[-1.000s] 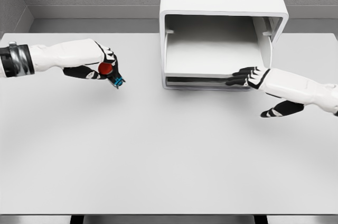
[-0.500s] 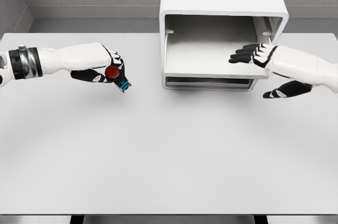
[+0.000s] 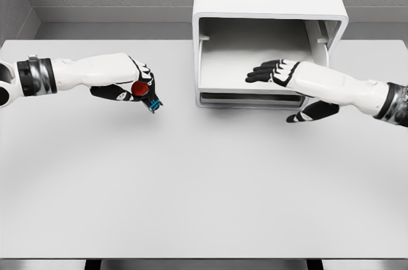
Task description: Slide open multi-storey tabletop storage cabinets and put open load switch and slide close multi-storey tabletop storage cabinets
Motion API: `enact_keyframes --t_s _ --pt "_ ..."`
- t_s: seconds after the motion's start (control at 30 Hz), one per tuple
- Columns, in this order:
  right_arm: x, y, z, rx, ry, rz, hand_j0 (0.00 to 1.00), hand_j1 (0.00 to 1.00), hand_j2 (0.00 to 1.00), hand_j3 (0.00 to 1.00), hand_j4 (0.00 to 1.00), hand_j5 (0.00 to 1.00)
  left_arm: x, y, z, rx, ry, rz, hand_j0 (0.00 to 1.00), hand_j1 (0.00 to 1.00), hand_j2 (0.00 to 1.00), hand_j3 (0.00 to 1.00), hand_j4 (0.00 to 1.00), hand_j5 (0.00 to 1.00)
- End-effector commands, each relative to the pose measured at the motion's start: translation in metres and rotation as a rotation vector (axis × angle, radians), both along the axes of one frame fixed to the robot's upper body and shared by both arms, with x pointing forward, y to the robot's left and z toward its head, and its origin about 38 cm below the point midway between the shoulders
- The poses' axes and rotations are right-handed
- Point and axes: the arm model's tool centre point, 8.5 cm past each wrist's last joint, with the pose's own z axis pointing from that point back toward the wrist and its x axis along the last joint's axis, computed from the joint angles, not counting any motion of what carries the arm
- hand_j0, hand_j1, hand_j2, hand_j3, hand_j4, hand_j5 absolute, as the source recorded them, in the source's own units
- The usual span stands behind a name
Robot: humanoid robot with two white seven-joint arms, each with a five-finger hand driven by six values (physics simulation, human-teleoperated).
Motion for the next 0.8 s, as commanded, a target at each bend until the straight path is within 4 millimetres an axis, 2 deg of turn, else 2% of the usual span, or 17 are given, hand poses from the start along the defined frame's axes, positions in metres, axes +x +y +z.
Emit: enact_keyframes --t_s 0.0,0.13,0.33,0.67,0.77 --pt "0.004 0.000 -0.007 -0.006 0.011 -0.015 1.00 1.00 1.00 1.00 1.00 1.00 0.000 0.000 0.001 -0.007 0.002 0.003 0.43 0.43 0.43 0.43 0.43 0.43" --pt "0.011 -0.010 -0.019 -0.007 0.043 -0.057 1.00 1.00 1.00 1.00 1.00 1.00 0.000 -0.005 -0.003 -0.006 0.010 -0.008 0.43 0.43 0.43 0.43 0.43 0.43" --pt "0.014 -0.012 -0.030 -0.008 0.069 -0.070 1.00 1.00 1.00 1.00 1.00 1.00 -0.001 -0.006 -0.006 -0.006 0.017 -0.009 0.43 0.43 0.43 0.43 0.43 0.43" --pt "0.006 -0.010 -0.047 -0.031 0.115 -0.055 1.00 1.00 1.00 1.00 1.00 1.00 0.000 -0.005 -0.005 -0.008 0.014 -0.005 0.43 0.43 0.43 0.43 0.43 0.43" --pt "0.001 -0.006 -0.043 -0.032 0.104 -0.038 1.00 1.00 1.00 1.00 1.00 1.00 0.000 -0.004 -0.003 -0.012 0.011 -0.003 0.43 0.43 0.43 0.43 0.43 0.43"
